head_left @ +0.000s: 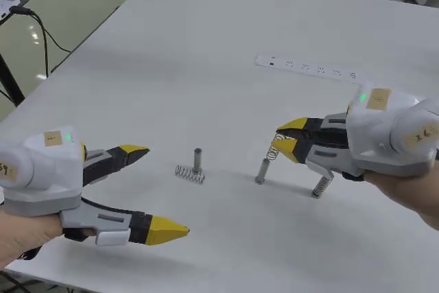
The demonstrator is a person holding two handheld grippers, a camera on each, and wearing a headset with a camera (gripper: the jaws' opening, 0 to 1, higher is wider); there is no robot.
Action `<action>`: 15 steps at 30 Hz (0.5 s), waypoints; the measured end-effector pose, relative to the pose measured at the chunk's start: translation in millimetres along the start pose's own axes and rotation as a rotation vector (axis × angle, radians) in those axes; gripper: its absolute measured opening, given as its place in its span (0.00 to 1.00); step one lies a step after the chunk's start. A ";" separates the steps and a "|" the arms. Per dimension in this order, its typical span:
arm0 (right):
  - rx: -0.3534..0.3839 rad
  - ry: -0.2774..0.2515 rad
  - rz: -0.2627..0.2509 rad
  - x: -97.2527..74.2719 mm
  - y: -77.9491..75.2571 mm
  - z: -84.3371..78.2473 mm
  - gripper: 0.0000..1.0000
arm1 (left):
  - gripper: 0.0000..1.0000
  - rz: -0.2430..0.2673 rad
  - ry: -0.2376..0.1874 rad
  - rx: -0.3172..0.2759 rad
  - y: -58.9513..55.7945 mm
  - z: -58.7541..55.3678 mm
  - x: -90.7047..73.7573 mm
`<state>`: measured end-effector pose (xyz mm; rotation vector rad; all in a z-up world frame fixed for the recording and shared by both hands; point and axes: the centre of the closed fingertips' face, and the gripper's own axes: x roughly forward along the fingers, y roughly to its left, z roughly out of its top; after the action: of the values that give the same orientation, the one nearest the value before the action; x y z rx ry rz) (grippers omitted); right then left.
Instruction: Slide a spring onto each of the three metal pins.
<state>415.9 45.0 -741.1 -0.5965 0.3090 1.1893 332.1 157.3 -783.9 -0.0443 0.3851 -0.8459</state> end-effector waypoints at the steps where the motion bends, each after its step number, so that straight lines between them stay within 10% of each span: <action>1: 0.001 0.001 -0.002 0.8 -0.5 -0.9 0.07 | 0.98 0.001 -0.001 0.000 0.4 0.3 -0.5; 15: 0.022 0.022 0.003 8.2 3.6 -7.9 0.07 | 0.98 0.013 -0.012 -0.009 2.9 2.3 -3.7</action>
<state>416.1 47.6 -752.7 -0.5905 0.3416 1.1812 332.8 161.7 -781.2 -0.0549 0.3772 -0.8304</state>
